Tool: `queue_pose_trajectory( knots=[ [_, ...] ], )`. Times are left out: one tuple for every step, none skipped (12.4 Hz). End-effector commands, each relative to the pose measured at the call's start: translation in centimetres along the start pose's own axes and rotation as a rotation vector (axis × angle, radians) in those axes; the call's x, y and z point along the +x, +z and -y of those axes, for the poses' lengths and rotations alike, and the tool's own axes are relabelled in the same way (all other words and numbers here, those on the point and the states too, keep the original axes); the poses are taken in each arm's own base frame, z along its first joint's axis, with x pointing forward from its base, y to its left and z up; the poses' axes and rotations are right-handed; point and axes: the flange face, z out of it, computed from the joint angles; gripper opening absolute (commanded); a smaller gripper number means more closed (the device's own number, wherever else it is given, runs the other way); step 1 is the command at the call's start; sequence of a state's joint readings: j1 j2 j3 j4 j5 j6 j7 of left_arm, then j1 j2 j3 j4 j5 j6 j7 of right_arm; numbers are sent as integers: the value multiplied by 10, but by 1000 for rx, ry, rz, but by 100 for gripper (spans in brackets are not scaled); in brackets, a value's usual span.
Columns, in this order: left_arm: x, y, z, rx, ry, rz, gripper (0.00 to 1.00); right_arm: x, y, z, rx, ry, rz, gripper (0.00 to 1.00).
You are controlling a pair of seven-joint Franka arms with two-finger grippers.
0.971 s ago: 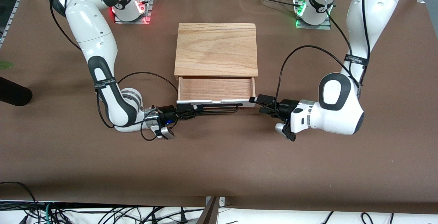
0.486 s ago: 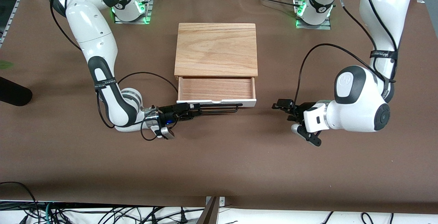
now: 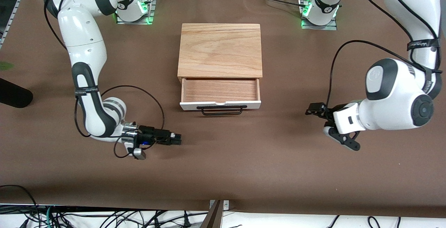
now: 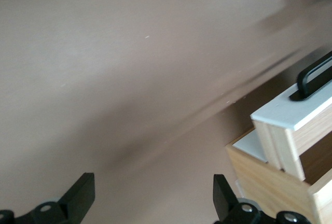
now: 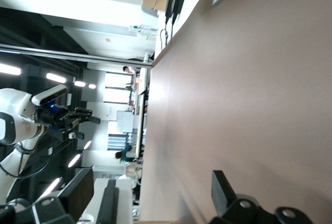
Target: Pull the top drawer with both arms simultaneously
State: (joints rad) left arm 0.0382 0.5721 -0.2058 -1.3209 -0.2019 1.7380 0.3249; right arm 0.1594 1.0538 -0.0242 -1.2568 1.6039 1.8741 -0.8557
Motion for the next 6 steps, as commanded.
queue_pose_trajectory(
  knots=[
    [-20, -42, -8, 166, 40, 32, 100, 15, -6, 7, -96, -68, 40, 100],
    [-29, -61, -13, 219, 43, 45, 100, 22, -21, 9, -152, -101, 54, 100],
    [-40, -79, -16, 250, 39, 58, 100, 25, -30, 8, -191, -121, 71, 100],
    [-56, -104, -13, 293, 23, 70, 100, 29, -40, 7, -236, -141, 89, 100],
    [-72, -125, -16, 345, 11, 100, 100, 31, -50, 5, -277, -158, 101, 100],
    [-86, -140, -13, 367, -7, 119, 100, 36, -58, 8, -315, -181, 117, 100]
  ],
)
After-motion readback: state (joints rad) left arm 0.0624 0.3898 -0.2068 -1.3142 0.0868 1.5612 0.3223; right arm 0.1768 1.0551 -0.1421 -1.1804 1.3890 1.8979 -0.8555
